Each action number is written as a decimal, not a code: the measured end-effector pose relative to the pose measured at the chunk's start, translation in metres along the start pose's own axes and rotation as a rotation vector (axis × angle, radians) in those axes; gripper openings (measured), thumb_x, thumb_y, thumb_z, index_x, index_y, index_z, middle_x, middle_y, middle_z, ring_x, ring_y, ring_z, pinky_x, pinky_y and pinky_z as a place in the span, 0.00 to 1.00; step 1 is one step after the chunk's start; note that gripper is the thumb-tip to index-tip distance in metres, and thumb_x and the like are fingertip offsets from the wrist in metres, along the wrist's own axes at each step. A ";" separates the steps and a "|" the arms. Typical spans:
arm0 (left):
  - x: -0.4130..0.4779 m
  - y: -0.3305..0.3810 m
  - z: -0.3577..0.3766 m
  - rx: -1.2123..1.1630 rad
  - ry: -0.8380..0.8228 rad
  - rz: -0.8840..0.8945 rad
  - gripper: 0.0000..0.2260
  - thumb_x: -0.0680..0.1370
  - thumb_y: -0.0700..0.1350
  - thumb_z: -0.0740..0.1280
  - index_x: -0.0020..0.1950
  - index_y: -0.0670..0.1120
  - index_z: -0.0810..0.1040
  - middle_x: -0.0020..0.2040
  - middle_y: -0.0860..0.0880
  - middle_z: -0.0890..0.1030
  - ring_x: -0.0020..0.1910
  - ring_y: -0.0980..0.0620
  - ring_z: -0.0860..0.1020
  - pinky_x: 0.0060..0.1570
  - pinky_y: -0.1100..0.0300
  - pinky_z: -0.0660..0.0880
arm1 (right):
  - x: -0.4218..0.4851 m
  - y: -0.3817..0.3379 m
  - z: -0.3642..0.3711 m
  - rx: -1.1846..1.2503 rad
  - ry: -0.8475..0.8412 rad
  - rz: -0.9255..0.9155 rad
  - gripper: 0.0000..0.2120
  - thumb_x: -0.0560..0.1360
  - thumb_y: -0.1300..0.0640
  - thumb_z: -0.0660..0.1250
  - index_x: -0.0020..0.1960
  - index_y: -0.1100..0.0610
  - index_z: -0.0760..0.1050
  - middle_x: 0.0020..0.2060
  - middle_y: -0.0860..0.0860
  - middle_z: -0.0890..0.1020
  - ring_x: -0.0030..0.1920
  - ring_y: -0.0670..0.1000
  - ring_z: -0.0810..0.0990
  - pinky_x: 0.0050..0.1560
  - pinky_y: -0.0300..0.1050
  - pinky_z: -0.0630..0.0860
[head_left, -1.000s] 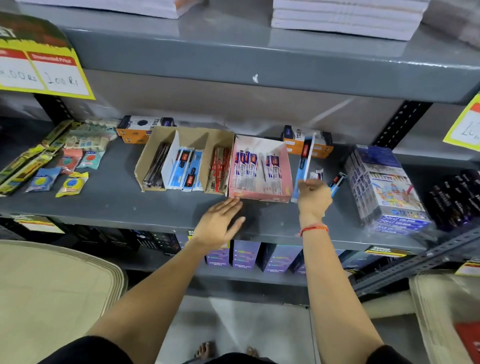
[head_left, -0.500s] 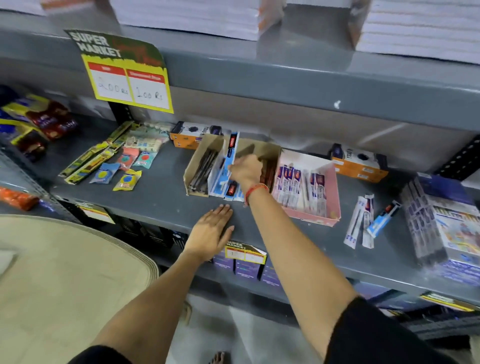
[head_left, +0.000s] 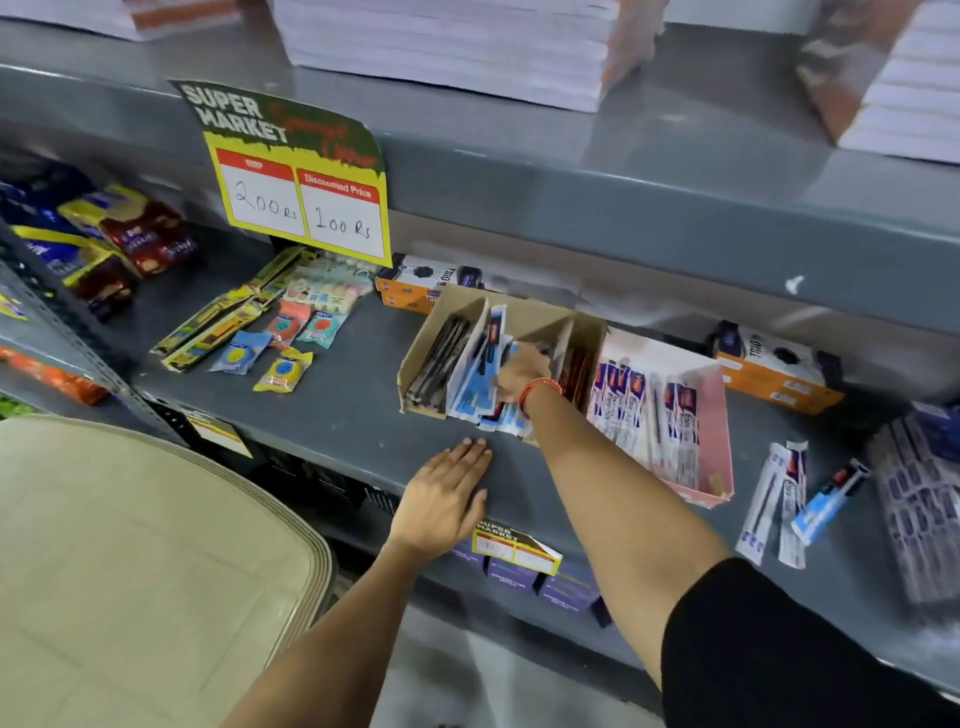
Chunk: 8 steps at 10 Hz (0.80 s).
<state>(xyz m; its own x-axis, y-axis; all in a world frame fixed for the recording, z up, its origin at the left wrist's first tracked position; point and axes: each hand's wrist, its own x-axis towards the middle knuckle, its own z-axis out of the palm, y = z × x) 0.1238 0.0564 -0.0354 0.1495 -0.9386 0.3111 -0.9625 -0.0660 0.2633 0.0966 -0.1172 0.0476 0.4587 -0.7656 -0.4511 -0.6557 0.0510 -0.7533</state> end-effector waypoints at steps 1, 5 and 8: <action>0.001 -0.002 0.004 0.004 0.033 0.012 0.21 0.75 0.46 0.57 0.60 0.37 0.78 0.60 0.40 0.80 0.59 0.42 0.78 0.56 0.47 0.76 | 0.011 -0.005 0.007 -0.057 -0.028 -0.033 0.06 0.78 0.68 0.62 0.44 0.68 0.74 0.54 0.66 0.81 0.45 0.63 0.83 0.26 0.38 0.80; 0.001 -0.006 0.007 0.039 0.044 0.036 0.22 0.74 0.47 0.56 0.61 0.38 0.78 0.60 0.41 0.80 0.59 0.42 0.78 0.56 0.49 0.76 | 0.046 -0.013 -0.024 -0.744 -0.102 -0.506 0.09 0.72 0.69 0.67 0.48 0.60 0.83 0.53 0.55 0.84 0.54 0.54 0.81 0.57 0.46 0.77; 0.002 -0.003 0.003 0.035 0.010 0.012 0.22 0.74 0.47 0.55 0.61 0.38 0.78 0.60 0.41 0.80 0.60 0.42 0.78 0.56 0.48 0.77 | 0.049 -0.018 -0.032 -1.209 -0.259 -0.770 0.13 0.71 0.67 0.71 0.55 0.58 0.80 0.60 0.55 0.77 0.57 0.57 0.78 0.56 0.50 0.77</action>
<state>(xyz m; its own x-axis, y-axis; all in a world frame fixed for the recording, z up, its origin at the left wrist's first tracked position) 0.1263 0.0538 -0.0388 0.1396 -0.9359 0.3235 -0.9715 -0.0663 0.2274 0.1121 -0.1761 0.0545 0.9300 -0.2119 -0.3002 -0.2366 -0.9704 -0.0481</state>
